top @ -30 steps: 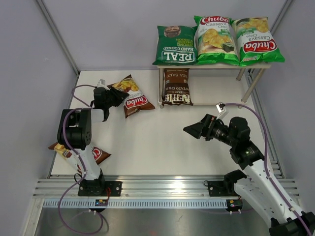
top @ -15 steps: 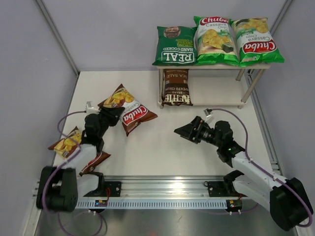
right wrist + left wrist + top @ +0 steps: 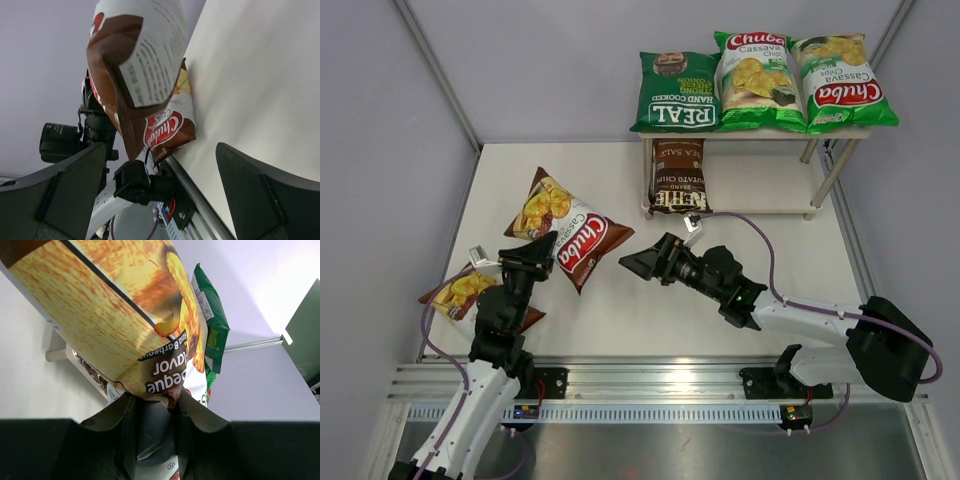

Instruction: Place and organize the chips bags onto the shelf

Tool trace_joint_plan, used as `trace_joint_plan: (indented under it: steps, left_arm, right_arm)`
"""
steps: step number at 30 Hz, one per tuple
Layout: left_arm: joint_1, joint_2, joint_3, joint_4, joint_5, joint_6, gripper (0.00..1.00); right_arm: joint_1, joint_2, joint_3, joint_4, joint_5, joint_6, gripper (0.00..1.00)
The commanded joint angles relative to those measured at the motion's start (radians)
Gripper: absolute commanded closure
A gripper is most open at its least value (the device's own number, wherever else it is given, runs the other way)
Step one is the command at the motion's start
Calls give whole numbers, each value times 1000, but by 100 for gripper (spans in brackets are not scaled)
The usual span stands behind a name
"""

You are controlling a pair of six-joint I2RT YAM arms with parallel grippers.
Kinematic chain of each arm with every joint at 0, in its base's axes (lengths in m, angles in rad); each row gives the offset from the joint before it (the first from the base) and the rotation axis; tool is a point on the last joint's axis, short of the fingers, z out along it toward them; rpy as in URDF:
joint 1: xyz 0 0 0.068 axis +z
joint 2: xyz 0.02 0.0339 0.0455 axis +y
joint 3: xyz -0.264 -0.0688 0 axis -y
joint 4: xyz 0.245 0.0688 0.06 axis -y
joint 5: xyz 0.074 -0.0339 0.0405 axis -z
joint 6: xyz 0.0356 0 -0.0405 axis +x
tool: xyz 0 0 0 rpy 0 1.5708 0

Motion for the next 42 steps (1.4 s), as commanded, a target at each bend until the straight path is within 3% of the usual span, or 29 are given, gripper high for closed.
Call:
trace_joint_plan:
  steps: [1, 5, 14, 23, 27, 28, 30, 34, 37, 38, 40, 42]
  left_arm:
    - [-11, -16, 13, 51, 2, -48, 81]
    - [-12, 5, 32, 30, 62, -37, 81]
    - [-32, 66, 15, 200, 188, -68, 81]
    - [-156, 65, 10, 246, 145, -48, 81]
    - [-207, 56, -1, 269, 116, -9, 80]
    - [-218, 48, -4, 274, 113, -2, 78]
    - [-222, 34, -13, 292, 111, 21, 75]
    - [-225, 4, -25, 332, 131, 75, 59]
    - [-225, -19, -22, 320, 140, 115, 39]
    - [-225, -27, -16, 288, 137, 138, 25]
    - [-225, -48, 18, 213, 116, 165, 13]
    - [-225, -99, 74, -27, 71, 243, 1]
  right_arm:
    - [29, 93, 113, 143, -16, -80, 1]
    - [53, 150, 181, 142, -53, -170, 0]
    - [55, 228, 250, 106, -12, -180, 1]
    - [56, 242, 302, 96, 14, -195, 1]
    - [55, 231, 277, 109, 47, -212, 9]
    - [55, 228, 267, 117, 53, -216, 13]
    - [55, 222, 232, 184, 45, -229, 32]
    - [55, 195, 183, 287, -2, -290, 56]
    - [55, 164, 163, 306, -36, -327, 62]
    - [55, 144, 148, 309, -44, -335, 64]
    - [55, 118, 128, 303, -35, -336, 68]
    - [53, 75, 95, 281, -12, -336, 70]
